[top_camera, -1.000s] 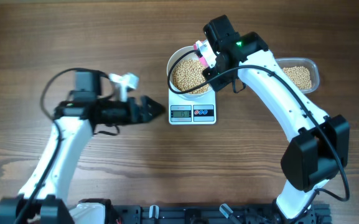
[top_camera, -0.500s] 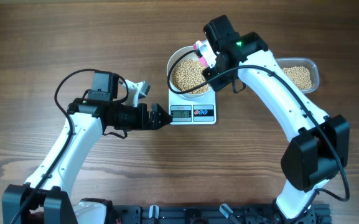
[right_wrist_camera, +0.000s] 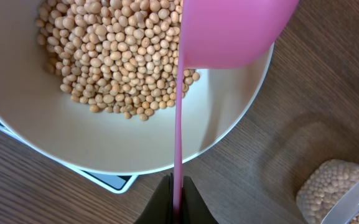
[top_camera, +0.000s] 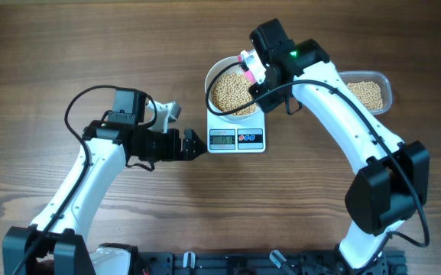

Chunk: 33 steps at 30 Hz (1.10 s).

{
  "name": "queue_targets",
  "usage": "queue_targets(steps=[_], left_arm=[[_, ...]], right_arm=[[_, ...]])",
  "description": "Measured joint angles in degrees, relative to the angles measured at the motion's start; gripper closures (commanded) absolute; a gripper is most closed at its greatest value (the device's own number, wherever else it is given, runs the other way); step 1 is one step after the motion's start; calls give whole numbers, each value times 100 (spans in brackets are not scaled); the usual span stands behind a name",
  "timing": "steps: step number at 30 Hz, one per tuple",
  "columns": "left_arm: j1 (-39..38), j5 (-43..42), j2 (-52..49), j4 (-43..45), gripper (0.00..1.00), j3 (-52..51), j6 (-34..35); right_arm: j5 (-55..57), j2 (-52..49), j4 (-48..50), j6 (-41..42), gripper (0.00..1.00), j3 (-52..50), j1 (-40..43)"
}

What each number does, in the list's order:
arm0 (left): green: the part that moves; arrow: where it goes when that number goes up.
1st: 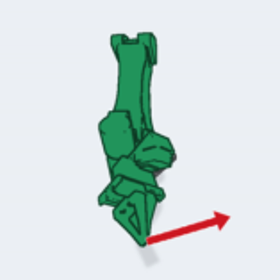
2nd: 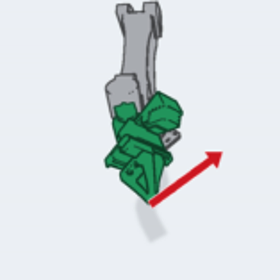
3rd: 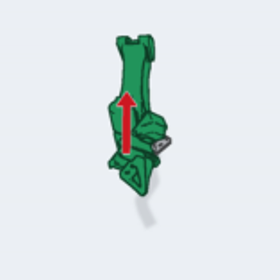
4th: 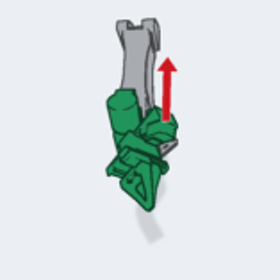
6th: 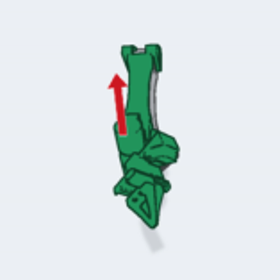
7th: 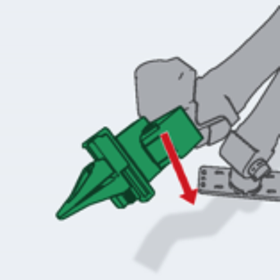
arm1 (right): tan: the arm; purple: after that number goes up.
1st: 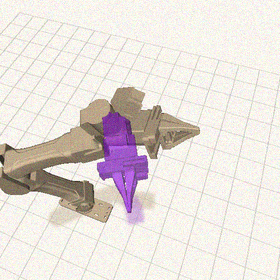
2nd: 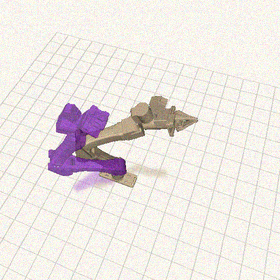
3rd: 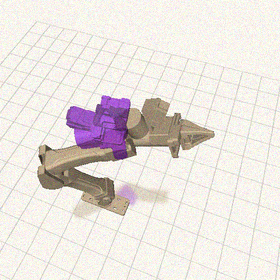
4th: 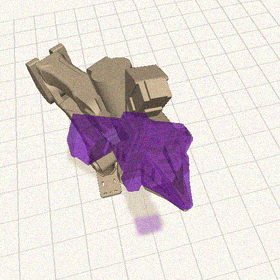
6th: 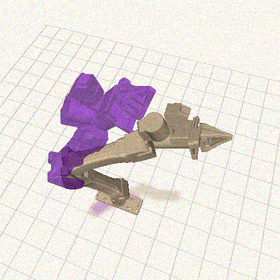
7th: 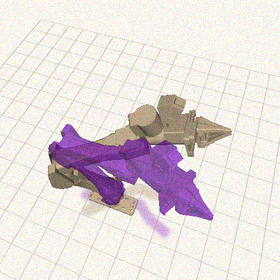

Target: Scoop item into bowl and weigh 150g on scale

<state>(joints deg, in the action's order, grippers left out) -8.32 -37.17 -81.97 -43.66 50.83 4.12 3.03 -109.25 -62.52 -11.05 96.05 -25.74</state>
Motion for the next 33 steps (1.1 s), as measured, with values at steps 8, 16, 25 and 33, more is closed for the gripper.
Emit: queue_targets(steps=[8, 16, 25, 33], left_arm=[[0, 723, 0, -26, 0, 0, 0], [0, 675, 0, 229, 0, 0, -15], [0, -560, 0, 424, 0, 0, -481], [0, -881, 0, 428, 0, 269, -555]], right_arm=[[-212, 0, -63, 2, 96, 0, 0], [-326, 0, -164, 28, 96, 0, -11], [-345, -2, -262, 28, 96, 0, -11], [-345, -4, -262, 31, 96, 0, -11]])
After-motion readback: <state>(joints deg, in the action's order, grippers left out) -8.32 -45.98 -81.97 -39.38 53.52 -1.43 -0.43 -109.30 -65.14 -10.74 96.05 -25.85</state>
